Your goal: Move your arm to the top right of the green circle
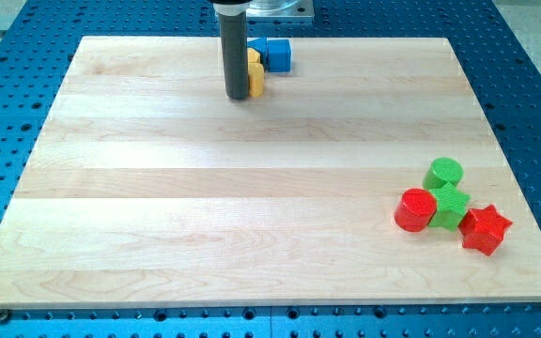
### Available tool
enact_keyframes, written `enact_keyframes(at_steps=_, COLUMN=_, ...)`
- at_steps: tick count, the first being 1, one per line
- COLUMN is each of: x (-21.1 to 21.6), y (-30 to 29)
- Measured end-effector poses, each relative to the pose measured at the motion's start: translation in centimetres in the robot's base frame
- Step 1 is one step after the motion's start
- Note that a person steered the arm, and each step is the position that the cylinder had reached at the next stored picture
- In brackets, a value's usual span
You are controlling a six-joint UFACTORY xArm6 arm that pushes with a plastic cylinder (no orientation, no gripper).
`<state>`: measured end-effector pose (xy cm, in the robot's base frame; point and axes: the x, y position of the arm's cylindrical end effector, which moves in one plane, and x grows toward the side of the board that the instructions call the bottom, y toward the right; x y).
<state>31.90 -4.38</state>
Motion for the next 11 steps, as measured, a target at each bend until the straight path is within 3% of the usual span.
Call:
enact_keyframes(at_steps=2, x=-0.2, y=0.0)
enact_keyframes(at_steps=3, x=7.3, y=0.6)
enact_keyframes(at_steps=4, x=11.3, y=4.0)
enact_keyframes(at_steps=5, x=11.2, y=7.2)
enact_keyframes(at_steps=9, x=13.1, y=9.6)
enact_keyframes(at_steps=11, x=10.9, y=10.6)
